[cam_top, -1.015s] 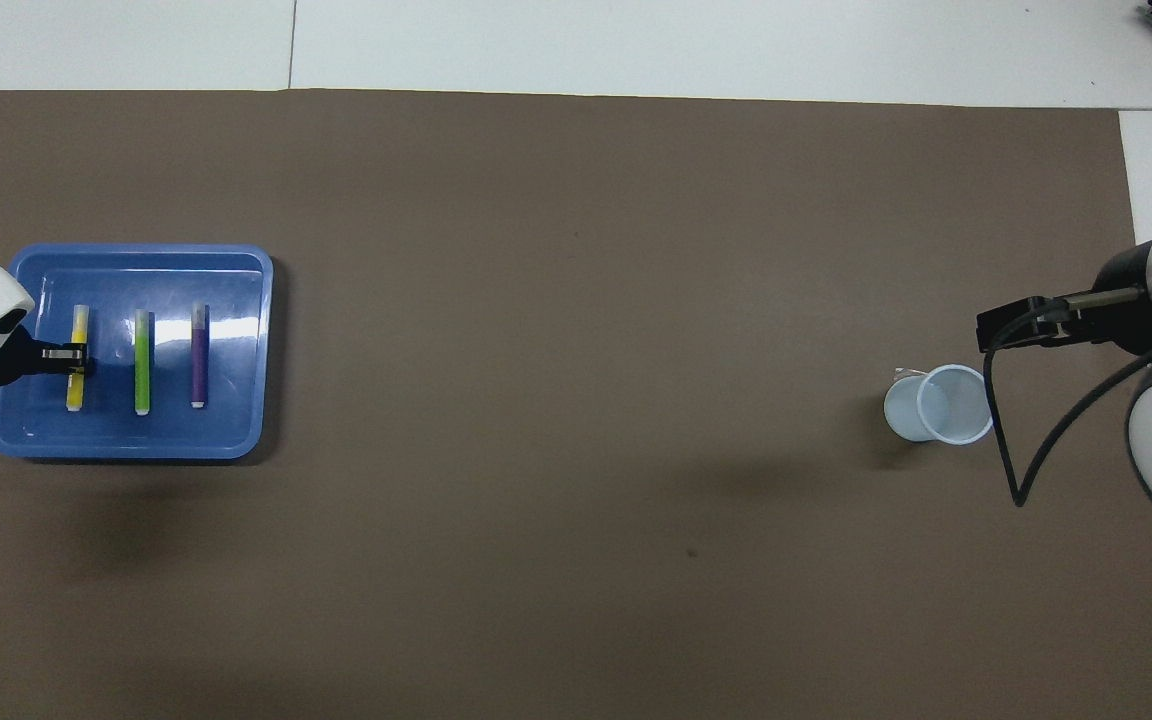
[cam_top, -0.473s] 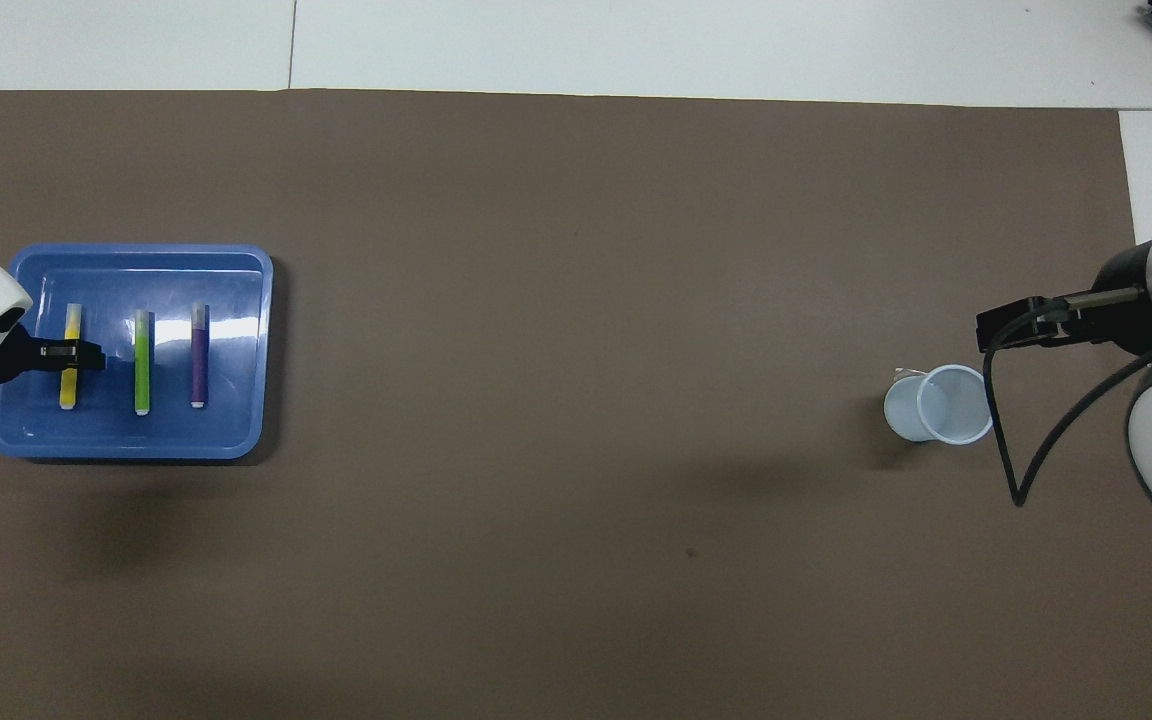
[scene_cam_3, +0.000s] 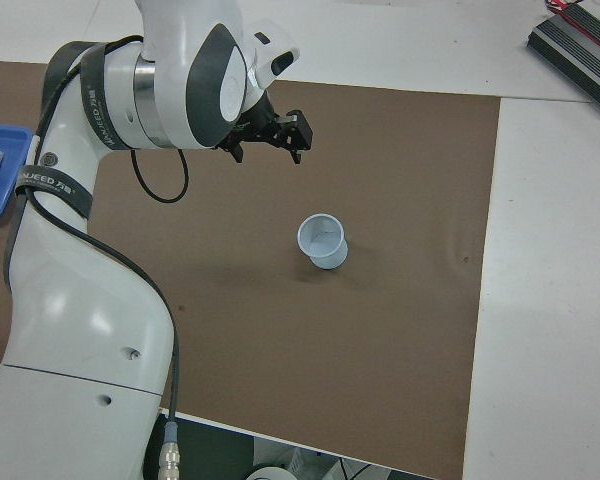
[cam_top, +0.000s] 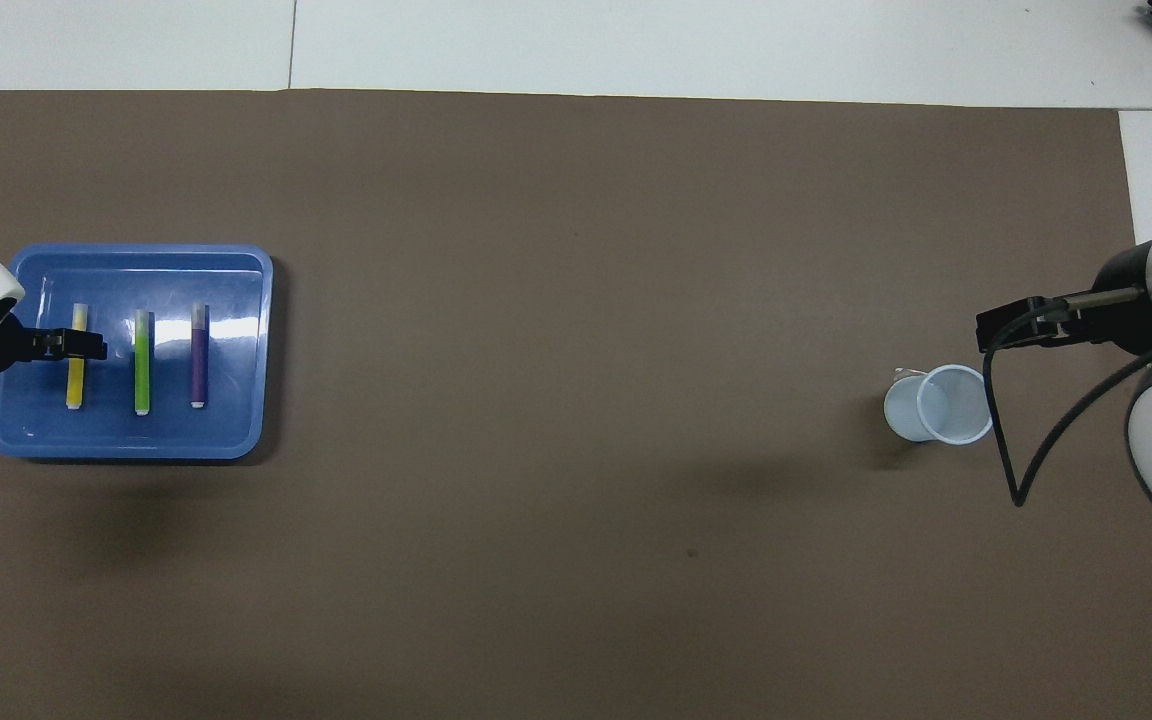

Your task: Right arm passes pens to left for tray arrangement

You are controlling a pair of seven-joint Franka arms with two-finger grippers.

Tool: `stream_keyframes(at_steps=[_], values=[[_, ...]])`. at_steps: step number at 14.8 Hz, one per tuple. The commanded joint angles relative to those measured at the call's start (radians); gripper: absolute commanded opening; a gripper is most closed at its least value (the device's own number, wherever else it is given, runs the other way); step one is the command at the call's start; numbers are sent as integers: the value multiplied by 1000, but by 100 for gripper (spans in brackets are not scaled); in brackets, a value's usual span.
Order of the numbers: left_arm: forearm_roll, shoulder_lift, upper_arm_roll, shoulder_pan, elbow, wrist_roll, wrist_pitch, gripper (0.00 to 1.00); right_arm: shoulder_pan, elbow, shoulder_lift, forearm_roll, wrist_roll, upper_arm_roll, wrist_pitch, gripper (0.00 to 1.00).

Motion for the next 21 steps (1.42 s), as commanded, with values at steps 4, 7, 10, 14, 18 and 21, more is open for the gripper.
stream_keyframes(at_steps=[4,7,10,14,18,21], values=[[4,-62,-9,-59,133,-27,-230,100,-13,-17,-20,-2,-19,7,-2,100],[4,-126,-15,-105,135,-100,-294,100,-14,-17,-20,-2,-19,7,-2,100],[4,-182,-15,-165,135,-203,-354,100,-14,-17,-20,-2,-19,7,-2,100],[4,-229,-15,-243,135,-365,-379,100,-14,-17,-20,-2,-19,7,-2,100],[-3,-289,-24,-274,135,-449,-434,100,-14,-17,-20,-2,-19,7,-2,100],[-53,-335,-23,-274,135,-450,-478,100,-14,-17,-20,-2,-19,7,-2,100]])
